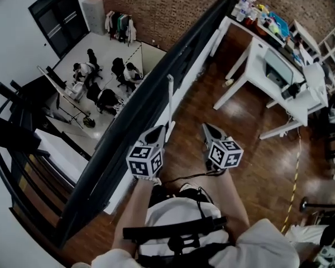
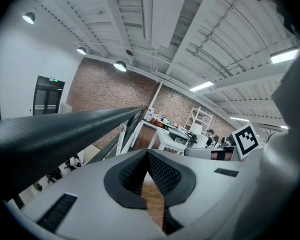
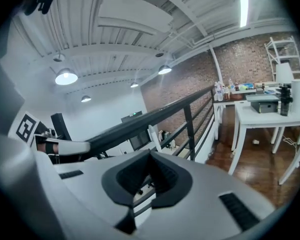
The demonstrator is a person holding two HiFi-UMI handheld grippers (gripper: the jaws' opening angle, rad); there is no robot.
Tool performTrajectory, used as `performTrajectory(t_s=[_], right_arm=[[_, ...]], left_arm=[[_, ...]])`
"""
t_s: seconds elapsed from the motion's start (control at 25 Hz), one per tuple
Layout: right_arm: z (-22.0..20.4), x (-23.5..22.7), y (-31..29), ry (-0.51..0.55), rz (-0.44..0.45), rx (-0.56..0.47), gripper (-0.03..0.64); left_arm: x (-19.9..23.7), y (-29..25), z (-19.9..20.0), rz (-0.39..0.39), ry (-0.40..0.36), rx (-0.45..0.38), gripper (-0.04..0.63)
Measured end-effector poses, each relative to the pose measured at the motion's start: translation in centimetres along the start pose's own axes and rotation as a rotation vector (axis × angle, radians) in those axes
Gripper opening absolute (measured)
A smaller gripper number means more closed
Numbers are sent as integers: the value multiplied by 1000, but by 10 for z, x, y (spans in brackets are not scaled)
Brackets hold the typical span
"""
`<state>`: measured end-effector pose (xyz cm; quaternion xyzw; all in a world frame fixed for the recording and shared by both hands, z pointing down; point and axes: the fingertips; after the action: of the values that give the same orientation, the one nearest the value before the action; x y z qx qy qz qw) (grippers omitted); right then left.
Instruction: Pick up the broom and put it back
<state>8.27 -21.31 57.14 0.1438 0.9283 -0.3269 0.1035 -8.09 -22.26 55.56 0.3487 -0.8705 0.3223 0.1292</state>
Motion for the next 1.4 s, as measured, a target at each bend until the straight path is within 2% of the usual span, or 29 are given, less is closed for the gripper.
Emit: performTrajectory(t_s=[0.24,0.44,0.72,0.88,1.12,1.4], right_arm=[[-21,-4,44,-6,-23,-32,11],[-63,-9,106,27,-34,-41,11],[-113,-12,215,12,8,-104,11],[-142,-8,256,-12,52,-112,11],[-162,19,290,-38,119,-138,11],[-172,59,296,-79,118,-145,11]], left_arm=[[-43,3,-13,-33,-49,3,-12],[-103,10,-50,-66,-82,20,-12],[-199,57,-106,-41,-101,22,-12],[-235,93,-141,-3,-102,32,-12],[-254,138,-169,36,-109,19,-12],[-243,165,-172,3,-106,21,-12]])
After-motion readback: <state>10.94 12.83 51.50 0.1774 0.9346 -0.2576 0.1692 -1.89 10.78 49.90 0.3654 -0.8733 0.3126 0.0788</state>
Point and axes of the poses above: the fingertips, and each gripper's own axes: y backward along the fingers, x to its left, z out of its top, and after that the axes turned 10 degrees about x, right-handed
